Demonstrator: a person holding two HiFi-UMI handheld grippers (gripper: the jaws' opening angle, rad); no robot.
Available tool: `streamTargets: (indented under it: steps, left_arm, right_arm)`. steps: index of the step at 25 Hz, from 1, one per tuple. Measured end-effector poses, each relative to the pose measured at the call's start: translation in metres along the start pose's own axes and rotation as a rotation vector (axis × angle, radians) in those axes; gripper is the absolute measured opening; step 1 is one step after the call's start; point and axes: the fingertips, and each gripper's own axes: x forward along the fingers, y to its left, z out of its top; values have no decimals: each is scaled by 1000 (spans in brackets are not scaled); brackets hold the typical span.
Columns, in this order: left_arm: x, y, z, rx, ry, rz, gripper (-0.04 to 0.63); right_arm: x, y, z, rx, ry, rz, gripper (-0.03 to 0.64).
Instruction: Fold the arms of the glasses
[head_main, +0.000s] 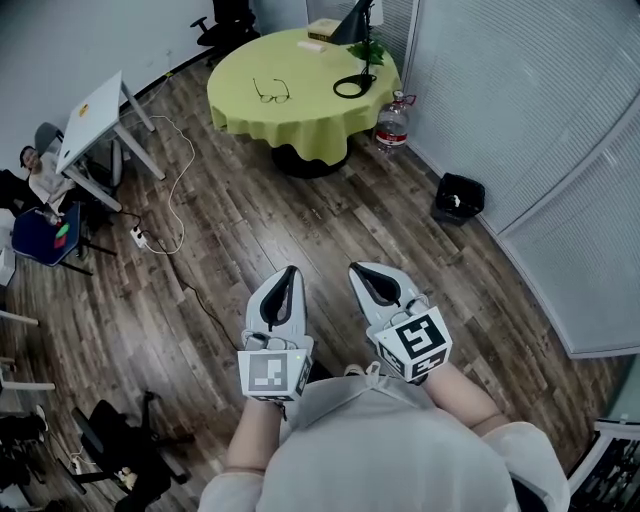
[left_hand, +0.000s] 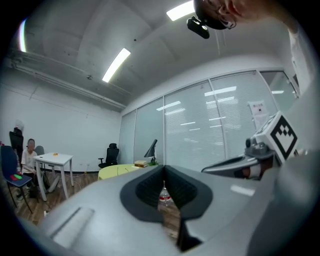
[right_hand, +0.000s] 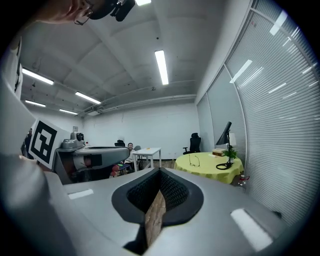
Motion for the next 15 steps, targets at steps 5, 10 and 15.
streamTargets:
  steps: [5, 10, 15]
  left_arm:
    - [17, 51, -13, -28, 0, 21, 6]
    - [52, 129, -23, -50, 10, 2, 6]
    - [86, 237, -10, -48, -4, -35, 6]
  right_arm:
    - [52, 3, 0, 4, 21, -2, -2]
    - [132, 13, 12, -1, 33, -21, -2]
    - [236, 39, 43, 17, 32, -51, -1]
